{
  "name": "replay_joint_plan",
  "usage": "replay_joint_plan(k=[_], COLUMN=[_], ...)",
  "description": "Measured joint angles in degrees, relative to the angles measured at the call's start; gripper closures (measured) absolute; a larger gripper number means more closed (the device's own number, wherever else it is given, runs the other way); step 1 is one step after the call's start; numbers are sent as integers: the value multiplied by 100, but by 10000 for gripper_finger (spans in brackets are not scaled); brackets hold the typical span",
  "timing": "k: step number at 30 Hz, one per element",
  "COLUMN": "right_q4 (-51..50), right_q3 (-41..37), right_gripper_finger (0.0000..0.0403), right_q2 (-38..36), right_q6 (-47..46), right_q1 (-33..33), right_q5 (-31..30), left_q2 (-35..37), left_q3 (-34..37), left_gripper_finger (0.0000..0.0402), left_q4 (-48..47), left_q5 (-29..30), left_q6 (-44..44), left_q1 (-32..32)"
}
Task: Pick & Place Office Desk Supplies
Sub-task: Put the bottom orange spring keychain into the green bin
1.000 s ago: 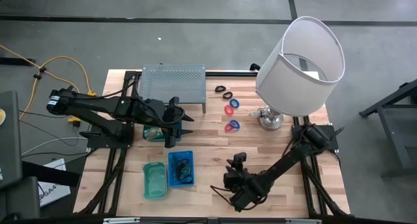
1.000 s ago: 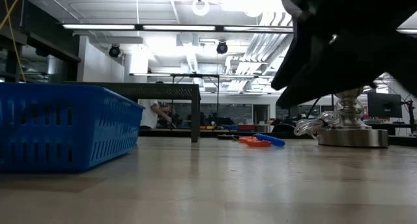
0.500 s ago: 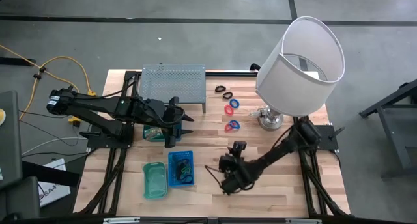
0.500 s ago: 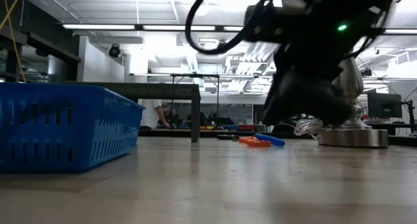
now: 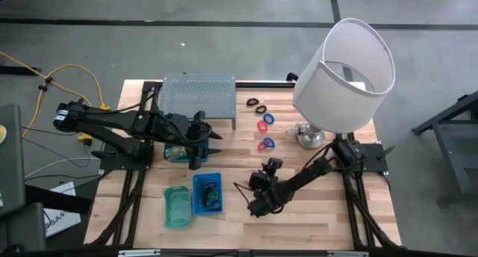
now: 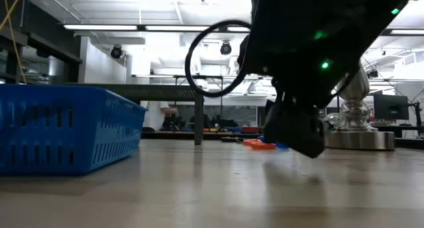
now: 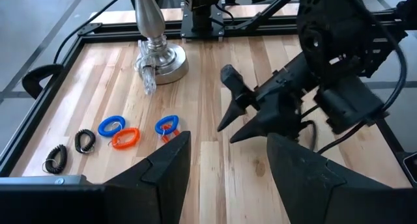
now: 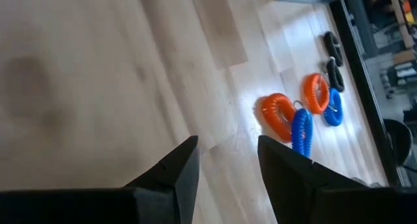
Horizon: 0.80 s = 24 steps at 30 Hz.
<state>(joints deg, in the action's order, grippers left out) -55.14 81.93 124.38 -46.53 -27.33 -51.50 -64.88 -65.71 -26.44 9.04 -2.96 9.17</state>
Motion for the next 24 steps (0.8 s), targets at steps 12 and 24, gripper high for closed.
replay_joint_plan(k=[12, 24], right_q4=[-223, 241], right_q3=[-1, -2], right_gripper_finger=[257, 257], right_q2=[171, 264], right_q6=[-606, -2252], right_q1=[312, 295], right_q5=[4, -180], left_q2=[0, 0], left_q3=[0, 0], left_gripper_finger=[208, 208], left_q4=[0, 33], left_q5=[-2, -2], left_q6=[0, 0], left_q1=[2, 2])
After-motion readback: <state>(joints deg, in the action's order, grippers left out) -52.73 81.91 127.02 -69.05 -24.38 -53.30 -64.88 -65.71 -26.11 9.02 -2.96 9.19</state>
